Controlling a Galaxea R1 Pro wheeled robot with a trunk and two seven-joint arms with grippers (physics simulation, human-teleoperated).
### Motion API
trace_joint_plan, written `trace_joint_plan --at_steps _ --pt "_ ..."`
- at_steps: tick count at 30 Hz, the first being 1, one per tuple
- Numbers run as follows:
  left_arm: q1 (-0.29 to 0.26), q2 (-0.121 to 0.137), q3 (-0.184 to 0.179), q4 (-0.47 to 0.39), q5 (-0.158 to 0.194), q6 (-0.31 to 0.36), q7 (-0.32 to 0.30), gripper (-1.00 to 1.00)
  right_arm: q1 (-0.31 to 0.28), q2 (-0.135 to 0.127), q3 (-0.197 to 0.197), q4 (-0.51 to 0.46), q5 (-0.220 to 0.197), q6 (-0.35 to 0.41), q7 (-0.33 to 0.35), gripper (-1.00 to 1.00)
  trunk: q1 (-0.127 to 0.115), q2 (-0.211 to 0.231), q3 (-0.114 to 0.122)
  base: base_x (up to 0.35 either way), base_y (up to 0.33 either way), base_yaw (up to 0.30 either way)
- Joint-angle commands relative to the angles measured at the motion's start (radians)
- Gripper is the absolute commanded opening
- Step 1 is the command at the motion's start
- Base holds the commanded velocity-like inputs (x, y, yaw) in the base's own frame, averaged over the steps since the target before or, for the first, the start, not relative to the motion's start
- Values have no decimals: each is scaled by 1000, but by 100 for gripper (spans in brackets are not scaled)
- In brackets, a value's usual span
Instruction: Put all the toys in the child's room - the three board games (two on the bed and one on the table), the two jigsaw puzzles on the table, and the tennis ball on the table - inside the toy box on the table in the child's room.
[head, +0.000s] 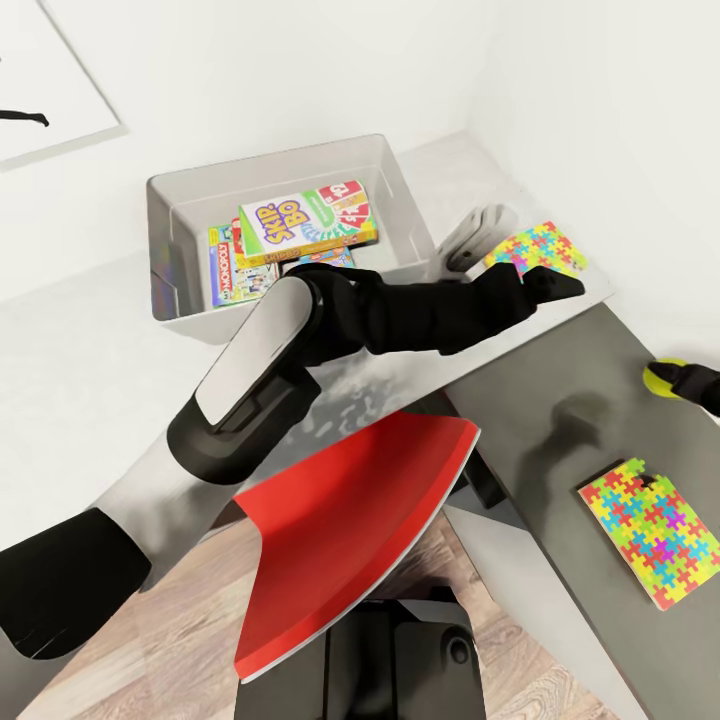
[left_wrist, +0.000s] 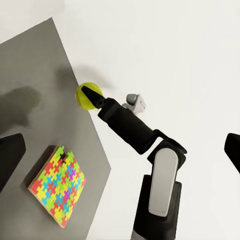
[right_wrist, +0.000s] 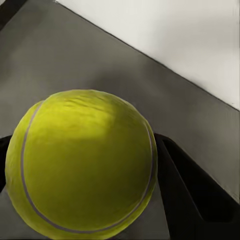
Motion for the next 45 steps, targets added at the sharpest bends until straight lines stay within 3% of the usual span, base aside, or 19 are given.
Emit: trace_joint_plan --at_steps 1,5,8,13,20,32,45 --pt "-1 0 1 0 7 2 8 100 -2 -2 0 -2 -13 4 12 -100 1 -2 0 0 0 23" --pt "-2 3 9 0 8 5 10 100 -6 -6 1 -4 -18 4 84 -100 1 -2 3 0 0 36" --pt "-4 5 39 -2 9 8 26 100 -18 -7 3 -5 -21 4 139 -100 1 -2 7 0 0 49" --pt "-14 3 75 -4 12 19 51 100 -40 -2 31 -6 -23 4 174 -100 1 -2 14 0 0 55" --pt "-50 0 95 -5 19 30 65 100 -58 1 80 -6 -24 4 191 -100 1 -2 25 0 0 38" --pt "-68 6 108 -5 23 35 68 100 -72 4 101 -6 -24 4 195 -100 1 -2 44 0 0 8" --pt "-71 22 177 -5 23 70 72 100 -120 7 132 -6 -22 4 195 -100 1 -2 64 0 0 59"
